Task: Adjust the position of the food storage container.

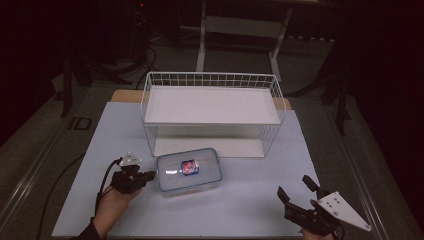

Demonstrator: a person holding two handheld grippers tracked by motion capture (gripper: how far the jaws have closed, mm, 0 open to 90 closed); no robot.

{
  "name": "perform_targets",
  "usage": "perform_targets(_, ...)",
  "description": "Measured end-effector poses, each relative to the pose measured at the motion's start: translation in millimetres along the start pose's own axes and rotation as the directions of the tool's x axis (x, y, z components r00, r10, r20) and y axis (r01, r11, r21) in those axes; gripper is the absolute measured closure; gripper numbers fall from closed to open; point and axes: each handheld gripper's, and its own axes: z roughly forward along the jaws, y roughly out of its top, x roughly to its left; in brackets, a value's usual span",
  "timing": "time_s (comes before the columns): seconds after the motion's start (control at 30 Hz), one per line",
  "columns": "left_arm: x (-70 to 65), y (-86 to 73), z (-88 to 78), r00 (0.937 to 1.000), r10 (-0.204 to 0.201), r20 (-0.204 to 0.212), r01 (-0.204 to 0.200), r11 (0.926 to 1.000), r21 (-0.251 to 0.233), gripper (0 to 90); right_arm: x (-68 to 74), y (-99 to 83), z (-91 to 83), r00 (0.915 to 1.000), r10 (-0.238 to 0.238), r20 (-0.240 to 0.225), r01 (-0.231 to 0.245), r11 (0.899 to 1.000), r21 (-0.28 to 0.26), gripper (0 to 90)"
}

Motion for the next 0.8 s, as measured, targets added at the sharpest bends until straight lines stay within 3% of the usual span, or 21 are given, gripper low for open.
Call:
perform_targets(0.53, -15.3, 29.0, 33.3, 0.9995, 0.018, 0.026, -0.018, 0.9998, 0.001, 88.9, 1.0, -1.4, 0.7, 0.9999, 0.002, -0.01, -0.002, 1.0, 0.004, 13.4)
perform_targets(0.8, -16.0, 34.7, 43.3, 0.9993, 0.011, 0.036, -0.011, 0.9999, 0.003, 88.9, 1.2, -1.8, 1.1, 0.9999, 0.003, -0.014, -0.003, 1.0, 0.006, 13.4)
